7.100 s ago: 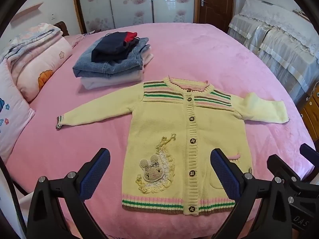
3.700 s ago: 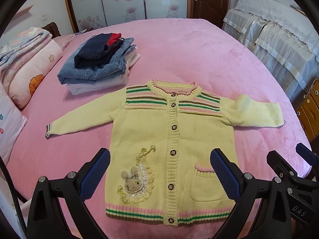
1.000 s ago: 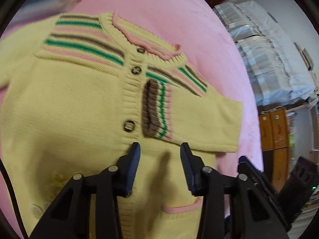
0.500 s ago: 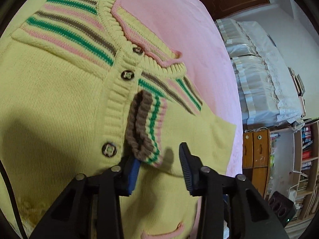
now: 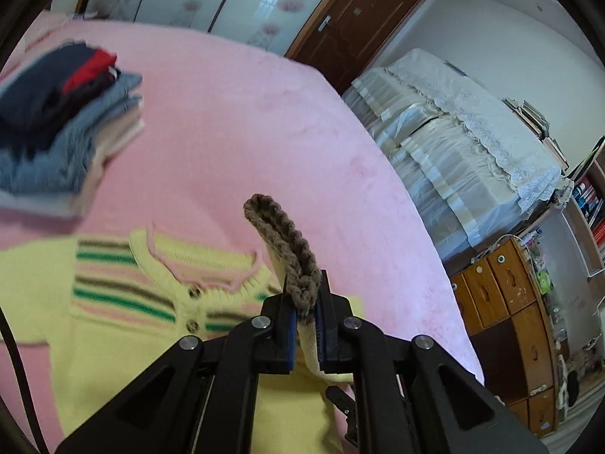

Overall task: Fold large clothes
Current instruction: 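Grasp the other sleeve cuff with the left gripper and lay it across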

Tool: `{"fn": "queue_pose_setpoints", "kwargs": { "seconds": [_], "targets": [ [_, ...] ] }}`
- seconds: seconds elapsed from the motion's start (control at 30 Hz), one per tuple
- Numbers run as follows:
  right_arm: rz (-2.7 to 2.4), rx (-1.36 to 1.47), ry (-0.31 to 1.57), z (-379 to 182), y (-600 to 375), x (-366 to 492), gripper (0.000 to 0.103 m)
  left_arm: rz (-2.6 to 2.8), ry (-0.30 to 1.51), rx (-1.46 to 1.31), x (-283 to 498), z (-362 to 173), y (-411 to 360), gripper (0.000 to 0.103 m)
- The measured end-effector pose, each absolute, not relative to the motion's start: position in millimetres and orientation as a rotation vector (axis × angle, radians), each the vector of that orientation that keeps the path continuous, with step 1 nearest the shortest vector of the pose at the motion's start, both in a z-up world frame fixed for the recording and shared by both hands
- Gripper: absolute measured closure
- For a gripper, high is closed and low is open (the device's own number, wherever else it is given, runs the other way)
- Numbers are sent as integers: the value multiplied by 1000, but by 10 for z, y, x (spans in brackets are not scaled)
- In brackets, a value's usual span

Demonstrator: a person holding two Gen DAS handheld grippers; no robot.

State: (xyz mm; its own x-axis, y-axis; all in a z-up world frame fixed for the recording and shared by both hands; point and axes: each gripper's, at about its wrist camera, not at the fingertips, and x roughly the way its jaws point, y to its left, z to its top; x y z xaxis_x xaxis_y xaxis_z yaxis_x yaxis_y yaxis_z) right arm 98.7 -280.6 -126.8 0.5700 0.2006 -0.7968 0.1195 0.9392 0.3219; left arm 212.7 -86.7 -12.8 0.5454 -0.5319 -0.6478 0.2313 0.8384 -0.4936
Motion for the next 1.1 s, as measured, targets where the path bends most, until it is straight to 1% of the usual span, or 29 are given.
{"fn": "queue_pose_setpoints", "kwargs": {
  "seconds": [0.07, 0.1, 0.13, 0.17, 0.23, 0.3, 0.37, 0.47, 0.5, 0.53, 0.57, 0.63, 0.67, 0.7, 0.77, 0.8, 0.83, 0.97, 1.03, 1.07, 1.1],
  "targets": [
    [25, 336, 956, -1272, -2763, 1085, 51, -443, 865, -367, 2167, -36, -739, 97],
    [15, 319, 949, -1277, -2740, 1110, 58, -426, 855, -360, 2182, 5, -666, 97],
    [17, 301, 947, -1275, -2708, 1138, 85, -411, 849, -350, 2193, 10, -624, 97],
    [33, 286, 953, -1273, -2666, 1162, 89, -392, 848, -339, 2219, -21, -550, 97],
    [-1, 210, 932, -1238, -2566, 1157, 89, -354, 861, -329, 2204, -167, -300, 97],
    [-17, 131, 921, -1218, -2466, 1134, 89, -311, 912, -332, 2219, -427, -118, 97],
    [-29, 68, 934, -1231, -2379, 1102, 87, -244, 963, -342, 2223, -735, 35, 97],
    [-27, 31, 978, -1251, -2343, 1047, 81, -186, 1115, -331, 2245, -1300, 166, 97],
    [-24, 27, 996, -1250, -2363, 1038, 76, -192, 1164, -361, 2233, -1472, 226, 93],
    [-19, 26, 1013, -1233, -2391, 996, 71, -208, 1175, -401, 2205, -1545, 283, 93],
    [-13, 28, 1018, -1219, -2408, 957, 69, -233, 1170, -447, 2169, -1551, 352, 91],
    [34, 52, 1018, -1138, -2432, 902, 64, -262, 1169, -483, 2124, -1553, 426, 79],
    [61, 70, 1016, -1090, -2460, 865, 62, -280, 1166, -492, 2117, -1526, 454, 64],
    [87, 89, 1010, -1033, -2487, 838, 58, -293, 1157, -495, 2106, -1505, 478, 50],
    [120, 127, 982, -895, -2539, 818, 51, -277, 1130, -473, 2112, -1441, 501, 36],
    [122, 141, 968, -845, -2568, 826, 46, -270, 1122, -466, 2132, -1425, 502, 35],
    [117, 157, 953, -793, -2597, 860, 42, -267, 1119, -467, 2168, -1426, 508, 35],
    [42, 200, 913, -766, -2702, 1221, 41, -270, 1126, -502, 2294, -1492, 508, 37],
    [15, 222, 923, -837, -2760, 1431, 41, -275, 1134, -480, 2336, -1495, 466, 62],
    [14, 240, 933, -884, -2792, 1528, 41, -277, 1143, -458, 2365, -1491, 432, 85],
    [11, 258, 945, -948, -2816, 1634, 41, -282, 1152, -444, 2391, -1492, 414, 92]
  ]
}}
